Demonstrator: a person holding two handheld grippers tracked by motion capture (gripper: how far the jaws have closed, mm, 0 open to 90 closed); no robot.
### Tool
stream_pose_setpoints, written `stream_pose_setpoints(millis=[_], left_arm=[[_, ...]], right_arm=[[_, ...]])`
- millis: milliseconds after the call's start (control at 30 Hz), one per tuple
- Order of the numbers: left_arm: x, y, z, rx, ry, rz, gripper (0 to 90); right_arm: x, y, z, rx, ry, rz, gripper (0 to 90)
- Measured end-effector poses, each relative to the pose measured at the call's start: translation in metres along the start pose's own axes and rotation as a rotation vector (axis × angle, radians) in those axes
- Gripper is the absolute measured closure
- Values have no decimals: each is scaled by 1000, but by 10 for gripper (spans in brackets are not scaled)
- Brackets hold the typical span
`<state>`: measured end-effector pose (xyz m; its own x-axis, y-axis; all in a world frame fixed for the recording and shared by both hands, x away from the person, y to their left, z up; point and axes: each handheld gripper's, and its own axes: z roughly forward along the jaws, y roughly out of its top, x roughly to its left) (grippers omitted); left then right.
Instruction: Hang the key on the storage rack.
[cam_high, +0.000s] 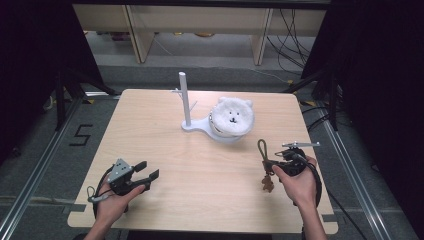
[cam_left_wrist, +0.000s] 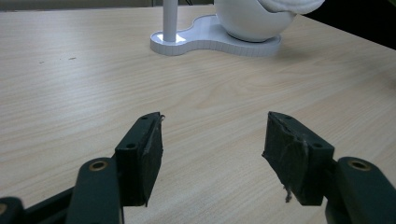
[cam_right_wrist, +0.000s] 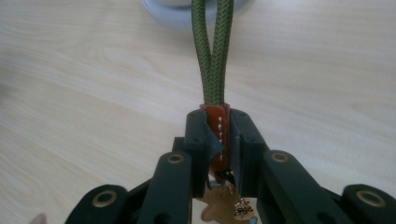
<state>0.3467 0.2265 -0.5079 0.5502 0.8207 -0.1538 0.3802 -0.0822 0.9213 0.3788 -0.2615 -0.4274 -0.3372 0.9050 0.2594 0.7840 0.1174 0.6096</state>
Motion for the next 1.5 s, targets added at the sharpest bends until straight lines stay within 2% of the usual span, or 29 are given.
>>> stream_pose_setpoints(millis=[33,67,133,167,200,233,267,300,367,467,533,633,667,833,900,933,967,1000,1033,1067,1100,1133,1167,1233,1267,1300,1333,1433,1500], left_arm=[[0,0,-1,9,8,1,365],[0,1,-1,5,7,-1,364],[0,1,-1,3,6,-2,363],[0,1,-1,0,5,-5,363],[0,1,-1,-6,0,-7,362],[0,1,-1,-6,0,-7,362],[-1,3,-1,-10,-4,-5,362],[-1,3,-1,-10,-4,-5,361],[-1,5,-2,-28,1,-12,352],[-2,8,-4,-36,2,-22,349],[-2,9,-3,-44,-5,-25,349],[-3,14,-3,-53,-21,-20,350],[-5,18,-3,-55,-28,-13,351],[-9,26,0,-64,-46,-4,362],[-12,31,2,-72,-57,-3,365],[-15,36,5,-84,-77,-14,367],[-15,36,5,-84,-77,-14,369],[-18,42,7,-81,-92,-18,373],[-20,45,9,-88,-107,-22,376],[-22,48,10,-90,-118,-19,380],[-22,48,10,-90,-118,-19,385],[-25,55,14,-94,-143,-18,388],[-27,59,15,-96,-152,-16,392],[-29,62,16,-96,-160,-8,399],[-32,69,20,-106,-185,2,405],[-32,69,20,-106,-185,2,413],[-34,77,22,-98,-190,5,426],[-36,83,25,-98,-214,-6,457],[-40,91,29,-95,-250,-14,471]], right_arm=[[0,0,0,0,0,0,795],[2,1,0,-48,11,-37,795],[6,2,-1,-53,25,-19,795],[8,3,0,-110,41,-67,795],[10,4,0,-139,58,-84,795],[10,4,0,-139,58,-84,795],[15,5,1,-184,63,-103,795],[15,5,1,-184,63,-103,795],[23,8,5,-235,94,-127,794],[31,12,9,-263,119,-154,794],[36,12,10,-273,129,-131,794],[45,16,14,-303,151,-156,794],[50,19,17,-323,161,-195,794],[67,24,24,-370,197,-211,794],[69,26,25,-382,203,-229,795],[73,28,27,-413,208,-258,794],[73,28,27,-413,208,-258,794],[78,29,29,-423,234,-256,794],[83,29,29,-413,242,-233,794],[85,30,30,-404,245,-245,794],[86,31,33,-427,254,-265,794],[90,31,33,-414,261,-238,794],[90,32,35,-422,256,-272,794],[94,31,37,-420,269,-248,794],[98,32,40,-420,278,-265,794],[98,32,40,-420,278,-265,794],[101,32,44,-430,276,-299,794],[106,31,47,-443,287,-303,794],[112,31,52,-444,311,-326,794]])
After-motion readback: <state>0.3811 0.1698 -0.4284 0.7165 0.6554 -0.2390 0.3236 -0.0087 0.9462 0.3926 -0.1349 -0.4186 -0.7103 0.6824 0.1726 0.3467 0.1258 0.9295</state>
